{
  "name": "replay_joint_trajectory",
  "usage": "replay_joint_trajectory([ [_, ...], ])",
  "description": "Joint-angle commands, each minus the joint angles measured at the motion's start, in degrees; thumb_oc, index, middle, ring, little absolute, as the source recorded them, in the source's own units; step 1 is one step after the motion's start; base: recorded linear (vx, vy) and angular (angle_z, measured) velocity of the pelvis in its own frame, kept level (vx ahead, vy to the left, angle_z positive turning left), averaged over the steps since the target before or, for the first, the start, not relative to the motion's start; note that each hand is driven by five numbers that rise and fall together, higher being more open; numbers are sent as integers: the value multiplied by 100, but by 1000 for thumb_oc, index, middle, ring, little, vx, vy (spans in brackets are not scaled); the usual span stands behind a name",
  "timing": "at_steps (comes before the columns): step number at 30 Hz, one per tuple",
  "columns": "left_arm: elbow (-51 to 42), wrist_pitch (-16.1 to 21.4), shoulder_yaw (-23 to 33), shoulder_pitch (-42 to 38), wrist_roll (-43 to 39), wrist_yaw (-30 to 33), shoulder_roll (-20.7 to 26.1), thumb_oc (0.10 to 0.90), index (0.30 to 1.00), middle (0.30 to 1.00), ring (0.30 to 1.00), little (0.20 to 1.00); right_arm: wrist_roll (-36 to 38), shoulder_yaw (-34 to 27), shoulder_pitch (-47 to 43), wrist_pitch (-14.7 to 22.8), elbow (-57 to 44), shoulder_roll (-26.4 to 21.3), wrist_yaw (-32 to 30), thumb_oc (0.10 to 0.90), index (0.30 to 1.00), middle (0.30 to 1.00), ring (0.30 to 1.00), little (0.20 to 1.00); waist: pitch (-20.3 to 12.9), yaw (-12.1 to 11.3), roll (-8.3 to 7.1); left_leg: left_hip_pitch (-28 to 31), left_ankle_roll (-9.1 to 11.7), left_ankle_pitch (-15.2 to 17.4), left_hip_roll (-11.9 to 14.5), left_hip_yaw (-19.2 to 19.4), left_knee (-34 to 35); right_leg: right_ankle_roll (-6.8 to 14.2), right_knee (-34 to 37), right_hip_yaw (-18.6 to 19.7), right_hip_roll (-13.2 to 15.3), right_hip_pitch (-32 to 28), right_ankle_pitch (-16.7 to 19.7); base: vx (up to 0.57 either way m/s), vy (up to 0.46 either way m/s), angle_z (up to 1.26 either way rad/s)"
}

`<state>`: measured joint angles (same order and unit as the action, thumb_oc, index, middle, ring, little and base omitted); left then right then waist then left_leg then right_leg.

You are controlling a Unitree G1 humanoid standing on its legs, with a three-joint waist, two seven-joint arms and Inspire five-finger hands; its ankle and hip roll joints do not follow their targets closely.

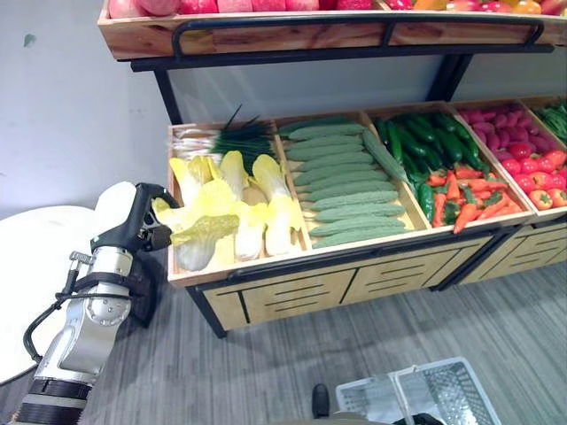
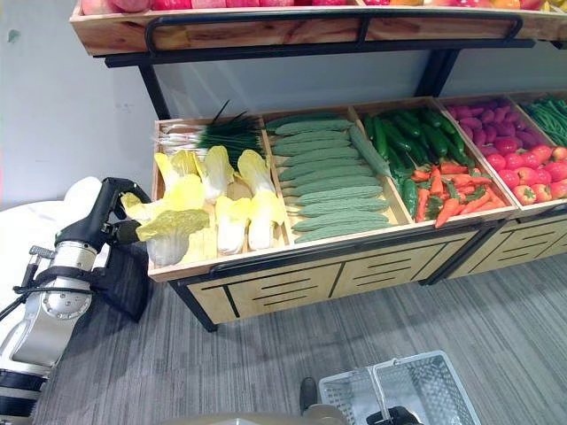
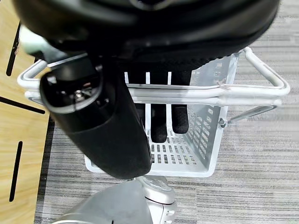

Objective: Get the vegetables into the basket

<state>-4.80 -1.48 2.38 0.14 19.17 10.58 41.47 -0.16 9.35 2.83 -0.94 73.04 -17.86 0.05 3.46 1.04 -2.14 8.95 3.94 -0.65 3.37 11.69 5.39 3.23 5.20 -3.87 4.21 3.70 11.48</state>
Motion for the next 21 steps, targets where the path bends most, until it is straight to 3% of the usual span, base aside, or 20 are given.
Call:
replay_joint_trajectory([
  [1,-678,417,498,-446,-46,210,266,400,300,300,300,300,-102,174,-246,104,138,-25,-25,400,300,300,300,300,-185,94,-36,-225,-12,227,13,-388,-96,770,-450,186,645,-253,-695,-14,37,-4],
  [13,-878,475,349,-465,-157,154,203,400,300,300,300,300,-104,59,-187,150,28,-32,-224,400,300,300,300,300,-148,226,-35,-166,-122,364,-117,-248,-195,841,-437,360,744,-205,-613,2,27,-3],
  [21,-840,480,307,-609,-148,192,280,400,300,300,300,300,-85,-79,-118,180,-71,-44,-306,400,300,300,300,300,27,416,-45,-278,-240,523,-266,223,-408,1024,-417,865,784,193,-308,-41,67,-38],
])
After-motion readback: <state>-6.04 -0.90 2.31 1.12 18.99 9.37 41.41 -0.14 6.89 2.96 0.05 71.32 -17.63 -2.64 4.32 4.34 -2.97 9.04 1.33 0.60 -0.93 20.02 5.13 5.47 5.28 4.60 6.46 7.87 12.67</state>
